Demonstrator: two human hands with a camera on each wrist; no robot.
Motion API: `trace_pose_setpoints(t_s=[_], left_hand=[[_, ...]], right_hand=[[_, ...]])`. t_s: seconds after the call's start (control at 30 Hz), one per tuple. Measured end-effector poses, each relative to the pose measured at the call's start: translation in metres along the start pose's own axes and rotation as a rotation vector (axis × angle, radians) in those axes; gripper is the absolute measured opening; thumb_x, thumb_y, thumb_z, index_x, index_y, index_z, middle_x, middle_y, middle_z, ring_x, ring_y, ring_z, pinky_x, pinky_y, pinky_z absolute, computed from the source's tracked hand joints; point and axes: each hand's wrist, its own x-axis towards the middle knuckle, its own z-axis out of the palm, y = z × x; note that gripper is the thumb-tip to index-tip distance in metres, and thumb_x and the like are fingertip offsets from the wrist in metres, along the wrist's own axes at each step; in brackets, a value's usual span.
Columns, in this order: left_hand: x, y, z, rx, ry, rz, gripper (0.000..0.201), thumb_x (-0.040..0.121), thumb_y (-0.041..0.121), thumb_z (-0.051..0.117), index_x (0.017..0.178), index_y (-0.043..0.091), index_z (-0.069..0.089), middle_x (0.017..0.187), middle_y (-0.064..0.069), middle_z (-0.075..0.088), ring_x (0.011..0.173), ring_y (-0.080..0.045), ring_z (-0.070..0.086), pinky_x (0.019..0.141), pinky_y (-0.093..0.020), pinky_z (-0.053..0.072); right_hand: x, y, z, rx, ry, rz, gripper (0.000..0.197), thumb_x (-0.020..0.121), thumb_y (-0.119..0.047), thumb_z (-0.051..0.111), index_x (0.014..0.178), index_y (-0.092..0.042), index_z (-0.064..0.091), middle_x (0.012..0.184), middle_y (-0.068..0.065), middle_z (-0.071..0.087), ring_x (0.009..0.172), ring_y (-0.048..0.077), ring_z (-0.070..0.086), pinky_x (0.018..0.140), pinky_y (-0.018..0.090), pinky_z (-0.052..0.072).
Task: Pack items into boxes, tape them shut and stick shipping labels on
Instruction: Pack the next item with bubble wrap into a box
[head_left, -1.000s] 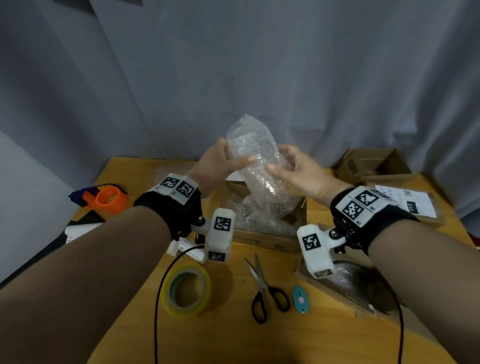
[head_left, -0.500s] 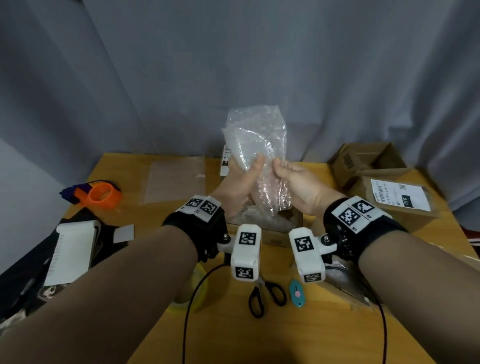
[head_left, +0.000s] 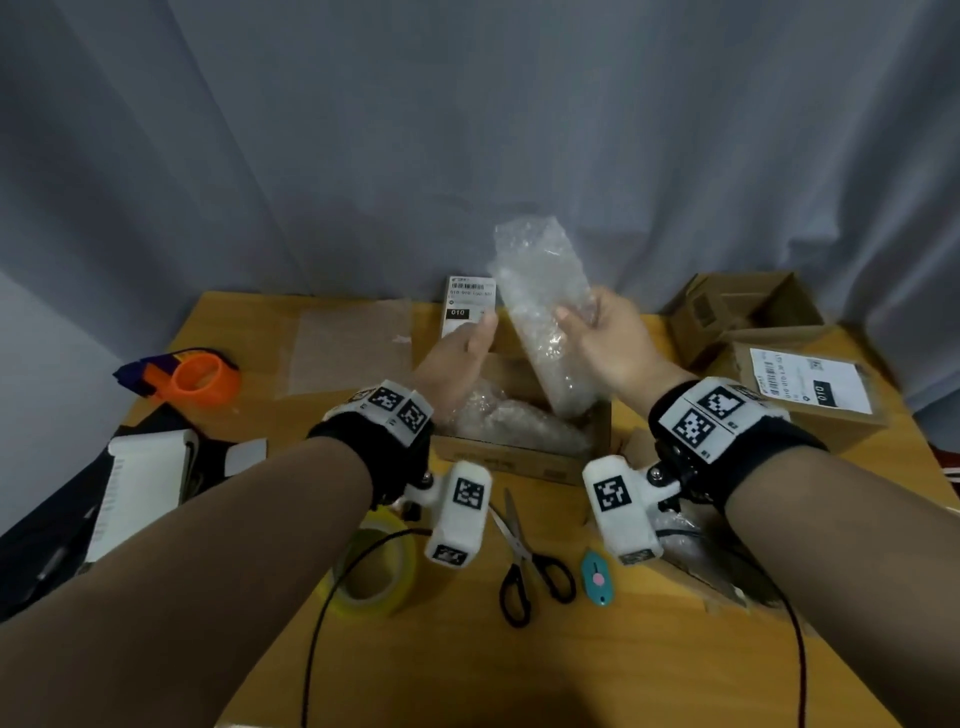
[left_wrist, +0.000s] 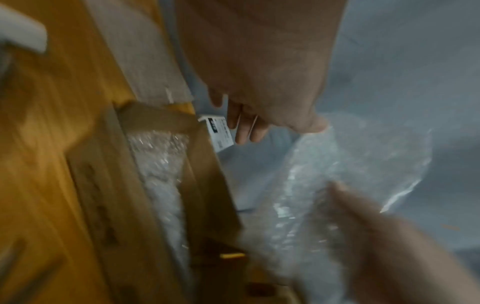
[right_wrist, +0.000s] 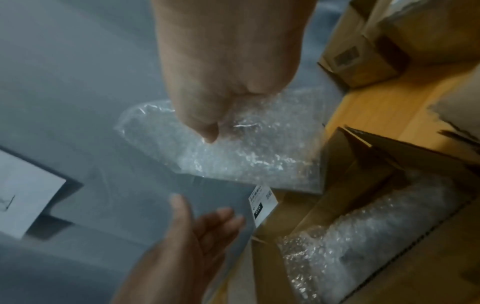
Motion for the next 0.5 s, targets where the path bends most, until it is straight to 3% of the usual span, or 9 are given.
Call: trace_pose_setpoints(t_s=[0.07, 0.13, 0.17, 0.23, 0.33, 0.43, 0.5], left_hand=[[0.007, -0.022, -0.001, 0.443, -0.095, 0.048, 0.039, 0.101, 0.04, 0.031, 0.12, 0.016, 0.055, 0.113, -0.006, 0.062, 0.116, -0.026, 0.055, 0.097, -0.036, 0.038], [0.01, -0.048, 0.002, 0.85, -0.313, 0.066, 0.043, 0.096, 0.045, 0.042, 0.131, 0.021, 0.051, 0.141, -0.002, 0.047, 0.139, -0.026, 0.031, 0.115, -0.048, 0.017], [0.01, -0.059, 0.004, 0.94, -0.388, 0.065, 0.055, 0.092, 0.055, 0.044, 0.137, 0.024, 0.046, 0.152, 0.0, 0.031, 0.145, -0.025, 0.013, 0.116, -0.054, 0.003], [0.007, -0.073, 0.007, 0.971, -0.425, 0.044, 0.078, 0.082, 0.073, 0.041, 0.146, 0.029, 0.033, 0.159, 0.0, 0.01, 0.146, -0.025, -0.009, 0.112, -0.06, -0.012], [0.006, -0.089, 0.013, 1.041, -0.397, 0.0, 0.099, 0.07, 0.086, 0.038, 0.15, 0.032, 0.019, 0.16, -0.002, 0.006, 0.144, -0.026, -0.019, 0.109, -0.061, -0.018], [0.006, -0.1, 0.019, 1.081, -0.359, -0.019, 0.117, 0.057, 0.093, 0.042, 0.151, 0.036, 0.004, 0.16, -0.002, -0.01, 0.141, -0.026, -0.029, 0.106, -0.061, -0.02], [0.007, -0.104, 0.02, 1.062, -0.348, -0.019, 0.111, 0.056, 0.093, 0.043, 0.149, 0.042, 0.011, 0.159, -0.002, -0.013, 0.14, -0.027, -0.03, 0.104, -0.062, -0.022]], right_hand=[[0.003, -0.001, -0.001, -0.278, 0.048, -0.18, 0.024, 0.094, -0.012, 0.054, 0.117, -0.005, 0.058, 0.112, 0.009, 0.056, 0.108, 0.025, 0.054, 0.091, 0.023, 0.037], [-0.001, 0.001, 0.003, -0.437, 0.033, -0.313, 0.026, 0.091, -0.003, 0.053, 0.116, -0.009, 0.06, 0.109, 0.008, 0.06, 0.102, 0.025, 0.056, 0.088, 0.026, 0.038], [-0.005, 0.004, 0.008, -0.501, 0.016, -0.379, 0.029, 0.09, -0.001, 0.053, 0.116, -0.01, 0.062, 0.109, 0.008, 0.064, 0.103, 0.026, 0.058, 0.091, 0.03, 0.038], [-0.012, 0.012, 0.023, -0.602, -0.074, -0.475, 0.033, 0.087, 0.0, 0.057, 0.117, -0.013, 0.065, 0.112, 0.007, 0.068, 0.107, 0.027, 0.059, 0.101, 0.036, 0.033], [-0.018, 0.037, 0.051, -0.722, -0.235, -0.565, 0.04, 0.077, 0.003, 0.065, 0.113, -0.016, 0.069, 0.109, 0.005, 0.07, 0.104, 0.028, 0.062, 0.1, 0.039, 0.037], [-0.026, 0.051, 0.071, -0.883, -0.427, -0.516, 0.041, 0.087, -0.009, 0.053, 0.127, -0.017, 0.058, 0.124, 0.005, 0.062, 0.116, 0.025, 0.054, 0.106, 0.036, 0.027], [-0.028, 0.052, 0.078, -0.872, -0.467, -0.414, 0.034, 0.095, -0.021, 0.04, 0.128, -0.018, 0.049, 0.12, 0.007, 0.063, 0.11, 0.025, 0.056, 0.101, 0.036, 0.032]])
